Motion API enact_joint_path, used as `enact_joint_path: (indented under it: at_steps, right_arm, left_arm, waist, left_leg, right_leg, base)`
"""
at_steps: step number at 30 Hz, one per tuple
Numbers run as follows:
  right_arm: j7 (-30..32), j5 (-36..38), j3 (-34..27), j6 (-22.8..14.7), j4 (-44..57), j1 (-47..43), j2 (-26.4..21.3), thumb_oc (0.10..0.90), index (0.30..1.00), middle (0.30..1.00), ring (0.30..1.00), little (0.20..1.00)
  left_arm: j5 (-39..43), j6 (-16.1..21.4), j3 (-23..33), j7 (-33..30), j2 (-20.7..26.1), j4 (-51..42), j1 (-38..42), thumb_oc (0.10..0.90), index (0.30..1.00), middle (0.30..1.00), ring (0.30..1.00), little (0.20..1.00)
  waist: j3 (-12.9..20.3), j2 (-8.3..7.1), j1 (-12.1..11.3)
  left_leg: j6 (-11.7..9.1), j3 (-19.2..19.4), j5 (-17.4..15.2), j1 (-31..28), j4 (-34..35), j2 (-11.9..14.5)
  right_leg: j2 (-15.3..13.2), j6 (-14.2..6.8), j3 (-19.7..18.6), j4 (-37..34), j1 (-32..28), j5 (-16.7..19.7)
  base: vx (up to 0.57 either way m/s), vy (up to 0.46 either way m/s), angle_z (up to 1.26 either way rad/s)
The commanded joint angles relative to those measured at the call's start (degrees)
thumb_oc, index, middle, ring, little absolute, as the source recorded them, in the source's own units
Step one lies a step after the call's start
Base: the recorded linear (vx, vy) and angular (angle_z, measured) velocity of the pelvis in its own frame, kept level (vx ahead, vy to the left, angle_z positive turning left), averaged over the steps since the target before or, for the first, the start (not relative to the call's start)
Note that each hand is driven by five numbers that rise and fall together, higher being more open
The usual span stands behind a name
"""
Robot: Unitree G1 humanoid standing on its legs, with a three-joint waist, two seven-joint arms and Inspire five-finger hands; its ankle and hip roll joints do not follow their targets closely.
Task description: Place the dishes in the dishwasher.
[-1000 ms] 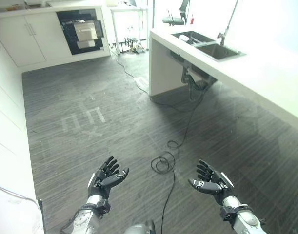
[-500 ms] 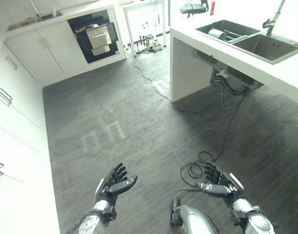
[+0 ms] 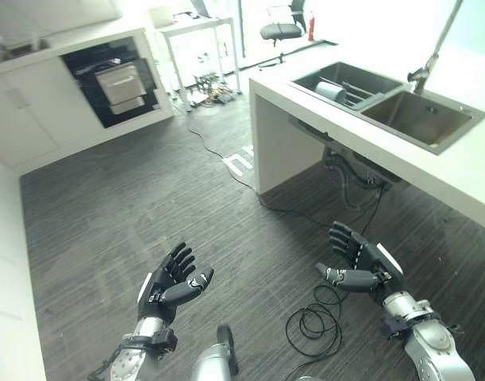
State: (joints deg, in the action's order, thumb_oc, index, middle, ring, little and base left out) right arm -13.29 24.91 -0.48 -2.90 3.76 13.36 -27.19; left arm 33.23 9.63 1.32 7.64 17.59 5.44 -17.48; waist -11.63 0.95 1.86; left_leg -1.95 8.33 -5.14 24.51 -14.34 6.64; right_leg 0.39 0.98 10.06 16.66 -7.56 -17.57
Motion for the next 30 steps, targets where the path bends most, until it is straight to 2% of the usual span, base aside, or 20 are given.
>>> enact_joint_path:
  at_steps: [1,3,6,7,8,9,10,11,12,14,15,16,17,19,22,24,27,28,30]
  right_arm:
    - [-3.33,2.06,-3.46,-5.28,7.52,-0.94,-0.69,0.8,0.9,0.9,0.9,0.9]
    - [-3.42,3.42,-3.73,-5.18,7.8,-1.22,-1.0,0.8,0.9,0.9,0.9,0.9]
    - [-2.01,4.81,-4.28,-3.88,10.27,-0.74,0.76,0.8,0.9,0.9,0.9,0.9]
    - [-1.76,4.74,-4.29,-3.84,10.54,-0.66,1.0,0.8,0.9,0.9,0.9,0.9]
    - [-1.0,3.56,-4.24,-4.17,11.26,-0.66,2.31,0.8,0.9,0.9,0.9,0.9]
    - [-0.85,3.35,-4.25,-4.28,11.46,-0.7,2.63,0.8,0.9,0.9,0.9,0.9]
    - [-1.02,2.95,-3.79,-5.49,11.47,-1.0,3.71,0.8,0.9,0.9,0.9,0.9]
    - [-1.08,2.84,-3.61,-5.75,11.5,-1.04,3.81,0.8,0.9,0.9,0.9,0.9]
    - [-1.22,2.38,-2.61,-6.44,11.54,-1.66,3.97,0.8,0.9,0.9,0.9,0.9]
    - [-1.11,2.55,-1.59,-6.96,11.48,-2.52,3.66,0.8,0.9,0.9,0.9,0.9]
    - [-1.12,4.16,-1.67,-6.53,12.01,-2.86,2.82,0.8,0.9,0.9,0.9,0.9]
    - [-0.97,5.06,-2.04,-5.96,12.11,-2.93,2.34,0.8,0.9,0.9,0.9,0.9]
    - [-0.99,5.59,-2.8,-5.87,11.74,-2.73,1.5,0.8,0.9,0.9,0.9,0.9]
    - [-1.6,6.72,-3.66,-5.73,11.83,-2.42,0.77,0.8,0.9,0.9,0.9,0.9]
    - [-1.63,6.73,-3.94,-6.12,12.2,-2.5,0.65,0.8,0.9,0.9,0.9,0.9]
    - [-0.77,6.58,-3.63,-6.34,12.28,-3.07,0.76,0.8,0.9,0.9,0.9,0.9]
    - [1.03,7.05,-2.99,-6.37,11.98,-5.49,-0.4,0.8,0.9,0.9,0.9,0.9]
    - [2.68,5.53,-2.56,-5.95,12.02,-7.62,-0.79,0.8,0.9,0.9,0.9,0.9]
    - [3.06,5.81,-4.11,-6.4,13.43,-7.53,-1.55,0.8,0.9,0.9,0.9,0.9]
  left_arm:
    - [-0.84,9.27,4.74,2.76,3.0,-7.92,-0.6,0.8,0.9,0.9,0.9,0.9]
    - [-2.44,9.91,4.65,2.63,3.58,-8.41,-0.03,0.8,0.9,0.9,0.9,0.9]
    - [-2.18,7.4,4.79,4.69,5.52,-8.74,2.8,0.8,0.9,0.9,0.9,0.9]
    - [-2.28,7.29,4.75,5.13,5.71,-8.77,3.08,0.8,0.9,0.9,0.9,0.9]
    - [-3.25,7.46,4.49,6.47,6.62,-9.01,4.15,0.8,0.9,0.9,0.9,0.9]
    - [-3.55,7.64,4.47,6.88,6.78,-9.38,4.27,0.8,0.9,0.9,0.9,0.9]
    - [-3.99,8.33,4.12,7.04,6.92,-10.42,4.86,0.8,0.9,0.9,0.9,0.9]
    - [-4.0,8.63,4.08,7.05,6.93,-10.64,4.9,0.8,0.9,0.9,0.9,0.9]
    - [-4.62,9.9,4.08,6.25,6.64,-11.38,4.92,0.8,0.9,0.9,0.9,0.9]
    - [-4.79,10.99,4.16,4.63,6.89,-12.54,5.06,0.8,0.9,0.9,0.9,0.9]
    - [-4.84,11.41,4.87,3.86,7.66,-13.81,5.39,0.8,0.9,0.9,0.9,0.9]
    - [-5.22,11.48,5.11,3.7,8.15,-14.21,5.78,0.8,0.9,0.9,0.9,0.9]
    - [-6.19,11.54,5.13,3.52,9.03,-14.53,6.53,0.8,0.9,0.9,0.9,0.9]
    - [-6.53,10.97,5.44,3.31,9.37,-15.48,6.7,0.8,0.9,0.9,0.9,0.9]
    - [-7.76,11.0,5.25,2.89,8.96,-16.08,6.5,0.8,0.9,0.9,0.9,0.9]
    - [-9.03,11.17,4.63,2.84,8.98,-16.24,7.15,0.8,0.9,0.9,0.9,0.9]
    - [-10.37,11.54,2.77,0.52,9.44,-16.81,8.84,0.8,0.9,0.9,0.9,0.9]
    - [-6.66,10.23,2.55,-0.34,8.52,-17.23,10.31,0.8,0.9,0.9,0.9,0.9]
    - [-6.68,11.52,2.2,0.3,7.62,-18.36,10.91,0.8,0.9,0.9,0.9,0.9]
  waist:
    - [2.31,-0.9,-1.7]
    - [2.39,-0.95,-2.24]
    - [4.22,-1.32,-2.33]
    - [4.32,-1.4,-2.29]
    - [4.47,-2.05,-2.4]
    - [4.48,-2.04,-2.39]
    - [3.88,-1.13,-2.34]
    - [3.83,-0.96,-2.35]
    - [3.23,-0.34,-2.15]
    - [2.9,-0.47,-2.38]
    - [2.65,-1.1,-2.46]
    - [2.45,-1.55,-2.32]
    - [1.81,-2.71,-1.8]
    - [1.46,-3.81,-1.27]
    - [1.6,-4.47,-0.28]
    - [2.01,-4.5,0.35]
    - [3.42,-4.05,0.46]
    - [4.85,-3.92,0.83]
    - [5.75,-3.61,1.35]
  left_leg:
    - [-5.05,-0.84,1.44,-8.18,-2.85,2.56]
    - [-4.3,0.02,0.26,-8.92,-2.85,2.1]
    - [-2.13,-0.4,-2.1,-11.61,-2.85,0.13]
    - [-2.0,-0.31,-2.26,-11.86,-2.85,0.04]
    - [-0.43,-1.28,-3.25,-12.99,-2.85,-2.1]
    - [0.2,-1.88,-3.52,-13.32,-2.85,-2.79]
    - [2.71,-4.85,-5.04,-15.1,-2.85,-5.36]
    - [2.89,-5.21,-5.16,-15.33,-2.85,-5.6]
    - [3.15,-5.52,-5.54,-16.63,-2.85,-5.7]
    - [3.06,-4.87,-5.7,-17.07,-2.85,-5.85]
    - [2.87,-4.47,-5.68,-17.46,-2.85,-6.21]
    - [2.73,-4.16,-5.82,-17.83,-2.85,-6.48]
    - [2.37,-3.38,-6.52,-19.05,-2.85,-7.28]
    - [2.41,-2.08,-7.78,-20.59,-2.85,-7.96]
    - [2.53,-0.52,-10.23,-23.55,-2.85,-8.55]
    - [3.08,-0.41,-11.81,-24.82,-2.85,-8.97]
    - [3.28,0.8,-14.47,-27.09,-2.85,-8.77]
    - [2.87,1.55,-15.07,-29.19,-2.85,-8.58]
    - [1.22,2.35,-12.16,-30.54,-2.85,-7.54]
  right_leg:
    - [-1.31,-4.99,-3.05,0.52,9.05,3.42]
    - [-3.68,-6.26,-1.8,0.52,5.83,1.59]
    - [-6.69,-8.39,-0.07,0.52,3.96,2.12]
    - [-6.98,-8.55,0.2,0.52,3.83,2.22]
    - [-8.73,-10.19,1.5,0.52,1.97,8.01]
    - [-9.06,-10.6,1.97,0.52,1.29,11.03]
    - [-9.22,-10.74,1.7,9.05,2.75,18.47]
    - [-9.15,-10.61,1.82,10.71,3.92,19.01]
    - [-8.86,-9.75,2.59,15.14,8.34,19.55]
    - [-7.36,-8.57,3.57,13.98,10.85,16.7]
    - [-4.86,-8.34,5.26,8.03,10.25,15.09]
    - [-3.82,-8.5,6.18,4.14,9.76,15.12]
    - [-4.2,-8.38,6.93,0.52,11.48,13.86]
    - [-6.48,-8.87,6.71,0.52,15.16,13.26]
    - [-9.96,-10.28,6.45,0.52,21.38,16.09]
    - [-10.33,-10.49,5.61,0.52,23.08,16.63]
    - [-10.09,-10.43,6.88,0.52,21.47,15.85]
    - [-9.27,-9.06,6.56,0.52,20.25,14.81]
    - [-8.25,-7.68,6.52,0.52,19.54,13.36]
  base:
    - [0.38,0.399,-0.61]
    - [0.38,0.438,-0.63]
    - [0.25,0.294,-0.4]
    - [0.31,0.313,0.37]
    - [0.27,0.272,0.55]
    - [0.4,0.459,0.43]
    - [0.25,0.327,0.43]
    - [0.23,0.345,0.38]
    - [0.09,0.14,0.32]
    - [0.14,0.055,-0.04]
    - [0.21,-0.046,-0.17]
    - [0.28,-0.097,-0.15]
    - [0.23,-0.088,-0.28]
    - [0.23,-0.069,-0.16]
    - [0.32,-0.127,-0.46]
    - [0.32,-0.195,-0.24]
    - [0.38,-0.252,0.17]
    - [0.51,-0.364,0.15]
    - [0.46,-0.371,-0.04]
